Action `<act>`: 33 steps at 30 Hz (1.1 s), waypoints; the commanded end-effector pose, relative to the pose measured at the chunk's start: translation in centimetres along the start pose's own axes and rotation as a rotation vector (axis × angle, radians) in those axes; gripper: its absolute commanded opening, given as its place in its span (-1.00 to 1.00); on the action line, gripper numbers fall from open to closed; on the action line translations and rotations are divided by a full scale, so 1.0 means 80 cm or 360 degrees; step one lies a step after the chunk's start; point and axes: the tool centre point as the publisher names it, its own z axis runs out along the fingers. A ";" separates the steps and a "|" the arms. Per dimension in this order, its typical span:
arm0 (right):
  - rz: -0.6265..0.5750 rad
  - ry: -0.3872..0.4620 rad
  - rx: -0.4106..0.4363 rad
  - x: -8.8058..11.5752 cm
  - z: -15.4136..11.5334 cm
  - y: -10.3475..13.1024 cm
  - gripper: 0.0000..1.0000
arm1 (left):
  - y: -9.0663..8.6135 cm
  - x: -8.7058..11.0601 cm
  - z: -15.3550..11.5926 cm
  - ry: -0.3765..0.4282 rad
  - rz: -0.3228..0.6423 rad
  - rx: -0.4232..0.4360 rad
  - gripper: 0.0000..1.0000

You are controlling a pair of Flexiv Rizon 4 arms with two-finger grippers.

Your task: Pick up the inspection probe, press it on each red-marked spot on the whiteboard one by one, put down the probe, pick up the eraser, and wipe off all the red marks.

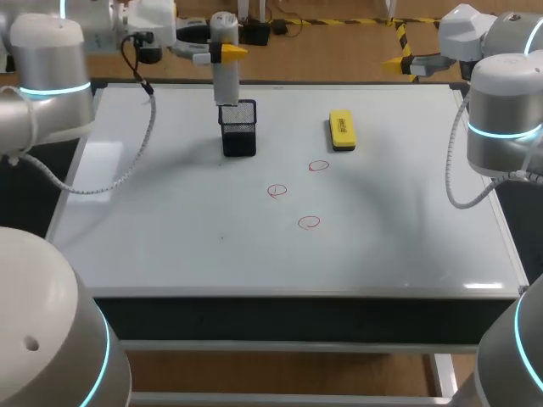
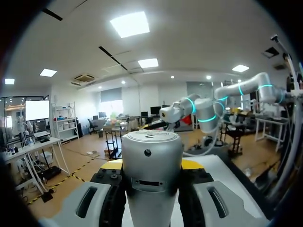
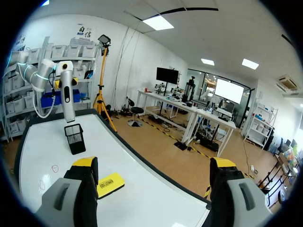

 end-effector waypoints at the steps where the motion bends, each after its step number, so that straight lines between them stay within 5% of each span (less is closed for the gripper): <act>1: 0.0000 0.0006 -0.0001 -0.001 -0.001 0.000 1.00 | -0.001 0.018 -0.029 -0.0122 0.0006 0.0025 -1.00; 13: 0.0000 0.0006 -0.0001 -0.001 -0.001 0.000 1.00 | 0.022 0.038 -0.100 -0.0376 -0.0031 0.0042 -1.00; 33: 0.0000 0.0006 -0.0001 -0.001 -0.001 0.000 1.00 | 0.089 0.039 -0.182 -0.0502 -0.0045 0.0034 -1.00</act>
